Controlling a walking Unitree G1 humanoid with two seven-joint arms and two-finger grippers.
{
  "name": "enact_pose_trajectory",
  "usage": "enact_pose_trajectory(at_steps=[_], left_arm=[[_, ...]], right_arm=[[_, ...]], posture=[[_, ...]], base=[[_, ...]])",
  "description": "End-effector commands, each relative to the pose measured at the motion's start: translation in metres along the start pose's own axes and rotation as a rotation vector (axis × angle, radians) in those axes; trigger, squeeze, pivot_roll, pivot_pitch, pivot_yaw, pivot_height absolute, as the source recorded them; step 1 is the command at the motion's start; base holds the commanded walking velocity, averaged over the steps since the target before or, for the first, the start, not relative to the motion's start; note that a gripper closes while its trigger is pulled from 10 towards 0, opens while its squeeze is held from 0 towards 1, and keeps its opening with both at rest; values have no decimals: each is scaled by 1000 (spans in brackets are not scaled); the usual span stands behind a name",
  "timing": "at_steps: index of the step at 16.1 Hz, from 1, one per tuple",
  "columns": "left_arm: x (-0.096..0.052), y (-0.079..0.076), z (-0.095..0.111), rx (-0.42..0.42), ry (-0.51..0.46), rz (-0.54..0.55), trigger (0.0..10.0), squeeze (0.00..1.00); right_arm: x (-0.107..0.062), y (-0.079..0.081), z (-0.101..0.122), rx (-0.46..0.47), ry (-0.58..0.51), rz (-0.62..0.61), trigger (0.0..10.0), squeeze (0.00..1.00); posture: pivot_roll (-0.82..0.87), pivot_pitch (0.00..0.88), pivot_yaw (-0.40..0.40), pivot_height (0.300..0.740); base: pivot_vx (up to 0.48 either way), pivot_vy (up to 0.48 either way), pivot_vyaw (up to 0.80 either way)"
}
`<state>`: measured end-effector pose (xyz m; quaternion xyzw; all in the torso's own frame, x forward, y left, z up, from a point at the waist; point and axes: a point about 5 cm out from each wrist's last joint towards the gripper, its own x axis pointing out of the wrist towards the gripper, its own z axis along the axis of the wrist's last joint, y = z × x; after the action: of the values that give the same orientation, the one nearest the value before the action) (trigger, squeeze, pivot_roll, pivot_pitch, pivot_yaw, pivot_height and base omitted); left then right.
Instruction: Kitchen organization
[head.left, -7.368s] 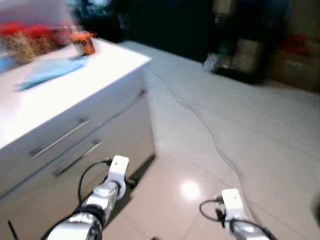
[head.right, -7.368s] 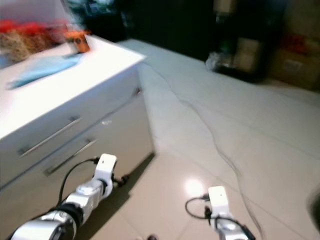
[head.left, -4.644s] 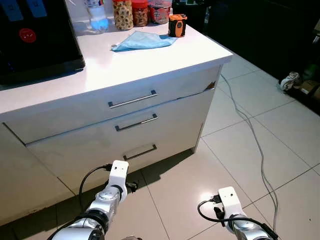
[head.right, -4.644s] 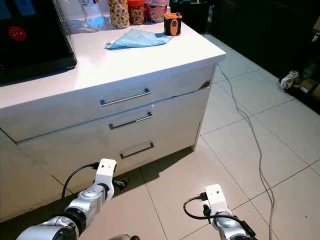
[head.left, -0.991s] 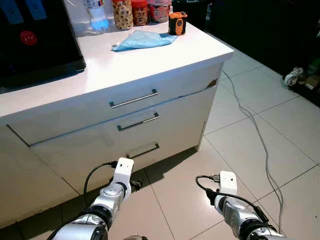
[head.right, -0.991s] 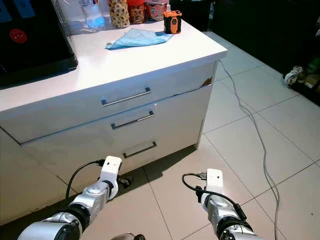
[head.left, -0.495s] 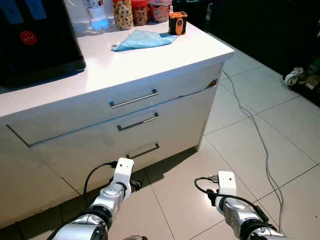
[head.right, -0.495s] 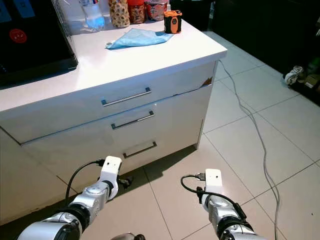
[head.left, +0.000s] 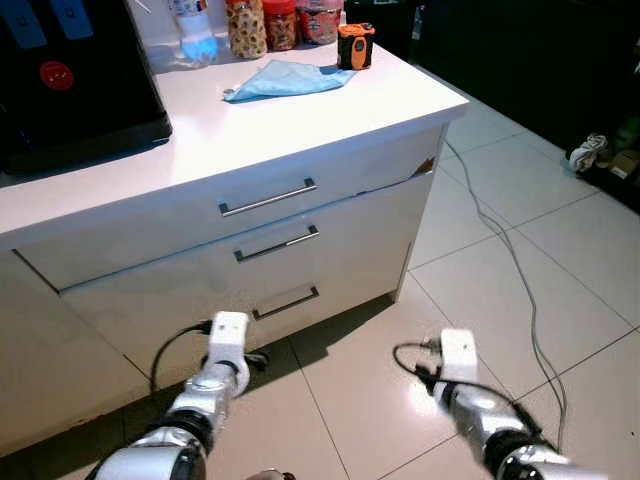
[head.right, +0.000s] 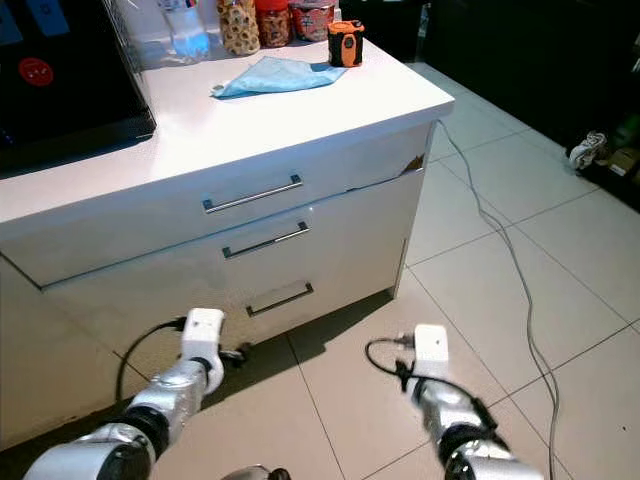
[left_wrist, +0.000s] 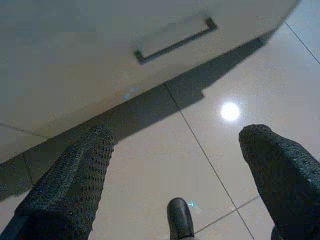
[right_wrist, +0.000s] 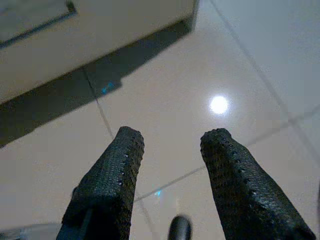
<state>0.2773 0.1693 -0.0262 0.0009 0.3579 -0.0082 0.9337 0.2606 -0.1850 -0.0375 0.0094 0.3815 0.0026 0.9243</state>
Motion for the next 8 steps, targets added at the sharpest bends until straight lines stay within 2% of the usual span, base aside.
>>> enact_pose_trajectory(at_steps=[1,3,5,6,7,8], left_arm=[[0,7,2,-16,-4,24,10000,0],[-2,9,-6,27,9,-10,10000,0],[-4,13,-17,5,38,15,10000,0],[-5,11,-21,-7,46,12,10000,0],[-6,5,-28,30,61,-8,10000,0],[-7,1,-34,74,65,-34,10000,0]], right_arm=[[0,-1,6,-44,-23,25,10000,0],[-1,-3,-1,-84,10,89,10000,0],[-4,-8,-16,-94,78,81,10000,0],[-5,-8,-20,-146,84,77,10000,0],[-6,-5,-26,-201,79,74,10000,0],[-6,-4,-27,-143,69,79,10000,0]], posture=[[-37,0,69,740],[-40,0,63,740],[-32,0,55,740],[-30,0,55,740],[-25,0,55,740],[-24,0,62,740]], base=[[0,0,0],[0,0,0],[0,0,0],[0,0,0],[0,0,0],[0,0,0]])
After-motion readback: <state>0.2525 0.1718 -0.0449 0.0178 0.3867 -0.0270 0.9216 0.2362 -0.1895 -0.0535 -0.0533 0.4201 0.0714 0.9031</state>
